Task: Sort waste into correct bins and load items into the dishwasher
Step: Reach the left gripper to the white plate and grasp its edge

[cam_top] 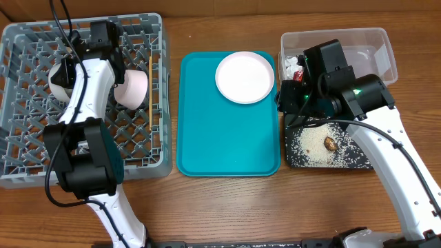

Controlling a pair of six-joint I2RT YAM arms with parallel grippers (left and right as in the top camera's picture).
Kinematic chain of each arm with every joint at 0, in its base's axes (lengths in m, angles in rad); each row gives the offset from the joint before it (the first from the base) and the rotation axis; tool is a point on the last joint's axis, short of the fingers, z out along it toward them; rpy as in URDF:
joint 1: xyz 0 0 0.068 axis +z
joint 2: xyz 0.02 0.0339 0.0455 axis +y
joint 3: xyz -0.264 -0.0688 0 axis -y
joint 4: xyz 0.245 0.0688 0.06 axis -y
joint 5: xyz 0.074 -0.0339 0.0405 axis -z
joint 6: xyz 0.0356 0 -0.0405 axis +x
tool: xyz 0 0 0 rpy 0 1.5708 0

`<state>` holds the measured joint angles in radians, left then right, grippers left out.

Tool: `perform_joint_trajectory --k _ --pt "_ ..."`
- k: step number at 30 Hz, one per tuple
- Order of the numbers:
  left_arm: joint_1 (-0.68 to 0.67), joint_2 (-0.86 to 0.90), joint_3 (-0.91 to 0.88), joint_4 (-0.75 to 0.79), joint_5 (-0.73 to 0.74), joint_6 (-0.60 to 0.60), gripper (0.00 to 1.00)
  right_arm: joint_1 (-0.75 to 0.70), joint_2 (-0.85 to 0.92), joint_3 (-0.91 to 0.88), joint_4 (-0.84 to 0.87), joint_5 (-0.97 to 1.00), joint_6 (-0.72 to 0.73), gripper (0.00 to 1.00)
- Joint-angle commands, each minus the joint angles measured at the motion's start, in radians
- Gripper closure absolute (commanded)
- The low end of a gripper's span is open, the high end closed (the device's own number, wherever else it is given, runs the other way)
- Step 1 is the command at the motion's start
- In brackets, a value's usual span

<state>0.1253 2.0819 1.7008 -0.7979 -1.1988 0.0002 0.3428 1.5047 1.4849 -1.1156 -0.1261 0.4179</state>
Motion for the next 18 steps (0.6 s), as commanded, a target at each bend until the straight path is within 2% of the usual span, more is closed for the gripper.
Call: perform_joint_trajectory --k 1,3,8,13,16,18 --pt "-0.031 0.024 -0.004 -0.014 0.073 -0.007 0.94 0.004 -0.005 0.013 0.006 0.001 0.002 0.43" --pt "-0.038 0.024 -0.004 -0.017 0.074 -0.008 0.88 0.004 -0.005 0.013 0.006 0.001 0.002 0.43" --pt "-0.089 0.019 -0.004 -0.03 0.121 -0.026 0.53 0.004 -0.005 0.013 0.006 0.001 0.002 0.43" --pt "-0.147 -0.006 0.002 -0.066 0.208 -0.035 0.46 0.004 -0.005 0.013 0.006 0.001 0.002 0.43" --pt "-0.176 -0.05 0.017 -0.089 0.237 -0.053 0.37 0.004 -0.005 0.013 0.003 0.001 0.002 0.43" --pt "-0.199 -0.115 0.041 -0.113 0.347 -0.053 0.32 0.004 -0.005 0.013 0.003 0.001 0.002 0.43"
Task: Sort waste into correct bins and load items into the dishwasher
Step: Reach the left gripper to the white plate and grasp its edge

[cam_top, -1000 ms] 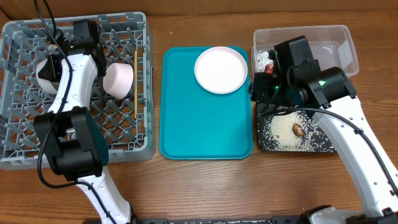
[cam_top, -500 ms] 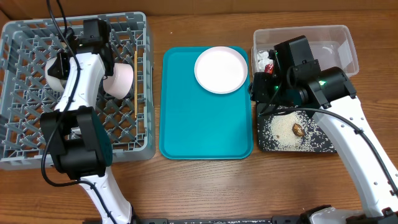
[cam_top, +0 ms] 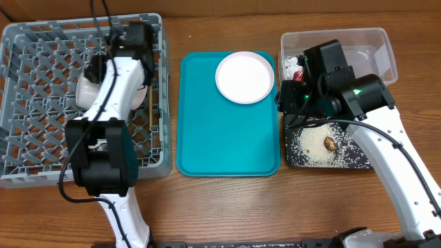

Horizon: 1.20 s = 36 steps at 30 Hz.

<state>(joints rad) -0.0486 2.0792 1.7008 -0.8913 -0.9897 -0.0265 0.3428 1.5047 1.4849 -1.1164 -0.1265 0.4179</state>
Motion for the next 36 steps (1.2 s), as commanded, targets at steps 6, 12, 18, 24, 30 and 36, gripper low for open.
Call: perform_joint_trajectory --k 6,12,18,24,30,36 --pt "-0.07 -0.292 0.076 -0.032 0.752 -0.027 0.32 0.004 -0.005 0.013 0.003 0.002 0.002 0.43" --pt "-0.146 -0.314 0.059 0.076 1.388 -0.03 0.0 0.004 -0.005 0.013 0.003 0.002 0.002 0.43" --pt "-0.241 -0.156 0.04 0.173 1.198 -0.202 0.0 0.004 -0.005 0.013 0.006 0.002 0.002 0.42" --pt "-0.286 0.016 0.04 0.202 1.136 -0.374 0.05 0.004 -0.005 0.013 0.007 0.001 0.002 0.43" --pt "-0.288 0.161 0.04 0.189 1.139 -0.488 0.36 0.004 -0.005 0.013 0.01 0.001 0.002 0.43" --pt "-0.289 0.21 0.04 0.145 1.134 -0.477 0.54 0.004 -0.005 0.013 0.01 0.001 0.002 0.43"
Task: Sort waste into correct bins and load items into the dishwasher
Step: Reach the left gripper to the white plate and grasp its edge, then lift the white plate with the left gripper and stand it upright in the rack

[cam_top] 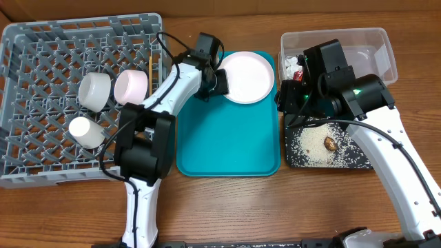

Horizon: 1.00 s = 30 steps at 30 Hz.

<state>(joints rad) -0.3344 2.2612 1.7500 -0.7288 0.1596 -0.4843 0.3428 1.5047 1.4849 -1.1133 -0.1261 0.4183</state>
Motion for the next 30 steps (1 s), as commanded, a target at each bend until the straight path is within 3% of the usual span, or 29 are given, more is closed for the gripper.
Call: perform_joint_trajectory --k 1,7,13,20,24,30 --pt "-0.003 0.029 -0.009 -0.03 -0.017 -0.004 0.58 0.004 -0.005 0.013 0.007 0.001 0.002 0.43" --pt "-0.001 0.027 0.012 -0.174 -0.107 0.089 0.96 0.004 -0.005 0.013 0.007 0.001 0.001 0.44" --pt "0.029 -0.047 0.076 -0.309 -0.229 0.087 0.96 0.004 -0.005 0.013 0.007 0.001 0.001 0.44" --pt "0.085 -0.309 0.121 -0.345 -0.33 0.13 0.96 0.004 -0.005 0.013 0.0 0.001 0.001 0.46" --pt "0.1 -0.476 0.121 -0.361 -0.52 0.224 0.96 0.004 -0.005 0.013 -0.005 0.001 0.001 0.46" --pt "0.101 -0.628 0.121 -0.375 -1.004 0.335 0.96 0.004 -0.005 0.013 0.0 0.001 0.001 0.46"
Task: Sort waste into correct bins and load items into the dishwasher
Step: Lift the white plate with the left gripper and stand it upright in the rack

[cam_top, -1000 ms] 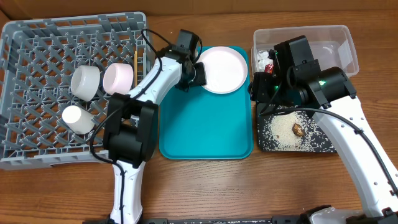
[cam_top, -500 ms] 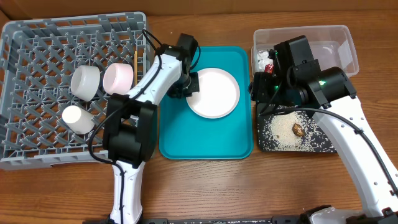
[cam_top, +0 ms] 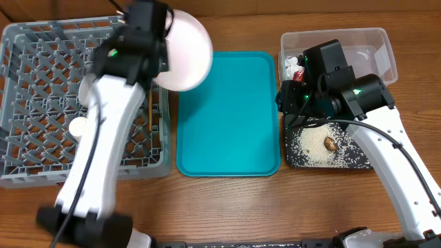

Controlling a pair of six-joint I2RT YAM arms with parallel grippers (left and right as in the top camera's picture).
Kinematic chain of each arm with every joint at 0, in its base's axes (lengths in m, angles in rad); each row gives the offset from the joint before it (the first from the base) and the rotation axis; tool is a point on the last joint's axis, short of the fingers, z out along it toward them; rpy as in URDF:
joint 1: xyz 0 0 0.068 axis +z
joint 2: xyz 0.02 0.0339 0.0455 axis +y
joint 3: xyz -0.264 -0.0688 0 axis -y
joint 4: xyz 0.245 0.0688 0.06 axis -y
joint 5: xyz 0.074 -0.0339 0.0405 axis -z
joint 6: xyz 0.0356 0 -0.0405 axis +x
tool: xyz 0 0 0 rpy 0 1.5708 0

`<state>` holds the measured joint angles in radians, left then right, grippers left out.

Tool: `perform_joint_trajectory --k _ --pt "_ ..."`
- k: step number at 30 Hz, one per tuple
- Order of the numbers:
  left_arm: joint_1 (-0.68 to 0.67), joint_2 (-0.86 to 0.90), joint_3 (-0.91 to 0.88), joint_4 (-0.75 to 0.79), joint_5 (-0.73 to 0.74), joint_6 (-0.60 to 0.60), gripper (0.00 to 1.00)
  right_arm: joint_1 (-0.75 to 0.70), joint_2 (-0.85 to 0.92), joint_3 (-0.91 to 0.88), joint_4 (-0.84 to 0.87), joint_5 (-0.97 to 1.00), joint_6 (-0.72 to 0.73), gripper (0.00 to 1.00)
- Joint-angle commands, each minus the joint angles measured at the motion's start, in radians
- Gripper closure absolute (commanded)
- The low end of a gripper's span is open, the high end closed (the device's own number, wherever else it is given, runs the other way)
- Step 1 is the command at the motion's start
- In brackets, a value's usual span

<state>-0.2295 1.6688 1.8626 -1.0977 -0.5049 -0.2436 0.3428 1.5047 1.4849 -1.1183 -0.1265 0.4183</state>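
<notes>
The white plate is held up, tilted, over the gap between the grey dish rack and the teal tray. My left gripper is shut on the plate's left rim, and the wrist body hides most of its fingers. In the rack, one white cup and another white cup peek out beside the left arm. My right gripper hangs at the left edge of the black tray, its jaws too dark to read.
A thin wooden stick lies in the rack's right column. The clear bin at back right holds red-and-white wrappers. The black tray carries white crumbs and a brown scrap.
The plate lay on the teal tray with my left gripper at its left rim. Now the gripper holds it lifted and further left, by the rack's right edge. Nothing lies on the tray.
My left gripper was first deep in the rack beside the pink cup, then over the rack's right side. Then it was at the plate's rim on the tray, with the cups left in the rack. Now it holds the plate aloft. The right arm has stayed still.
</notes>
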Motion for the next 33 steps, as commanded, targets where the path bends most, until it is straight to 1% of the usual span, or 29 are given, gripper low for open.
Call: perform_joint_trajectory --k 1,3,6,9,15,19,21,24,27,29,31,33 --pt "-0.003 -0.055 0.008 -0.008 -0.424 0.117 0.96 0.004 -0.005 0.013 0.005 0.002 0.001 0.46" --pt "-0.003 -0.066 0.008 -0.023 -0.511 0.139 0.96 0.004 -0.005 0.013 0.005 0.002 0.001 0.46" --pt "0.006 -0.06 0.006 -0.047 -0.657 0.14 0.96 0.004 -0.005 0.013 0.005 0.002 0.001 0.46" --pt "0.045 -0.048 0.005 -0.05 -0.708 0.14 0.96 0.004 -0.005 0.013 0.003 0.002 0.001 0.46" --pt "0.187 -0.029 0.005 -0.008 -0.696 0.153 0.96 0.004 -0.005 0.013 0.005 0.002 0.001 0.46" --pt "0.296 -0.017 0.005 0.114 -0.69 0.277 0.96 0.004 -0.005 0.013 0.004 0.002 0.001 0.46" --pt "0.344 -0.009 0.005 0.161 -0.652 0.315 0.96 0.004 -0.005 0.013 0.005 0.002 0.001 0.46" --pt "0.402 0.012 0.005 0.16 -0.587 0.314 0.96 0.004 -0.005 0.013 0.005 0.002 0.001 0.46" --pt "0.452 0.048 -0.001 0.169 -0.586 0.275 0.96 0.004 -0.005 0.013 0.003 0.001 0.001 0.46" --pt "0.48 0.079 -0.001 0.191 -0.581 0.274 0.96 0.004 -0.005 0.013 -0.002 0.002 0.001 0.46" --pt "0.495 0.109 -0.001 0.213 -0.566 0.288 0.96 0.004 -0.005 0.013 -0.005 0.002 0.001 0.46" --pt "0.5 0.146 -0.001 0.242 -0.567 0.332 0.96 0.004 -0.005 0.013 -0.006 0.002 0.001 0.46"
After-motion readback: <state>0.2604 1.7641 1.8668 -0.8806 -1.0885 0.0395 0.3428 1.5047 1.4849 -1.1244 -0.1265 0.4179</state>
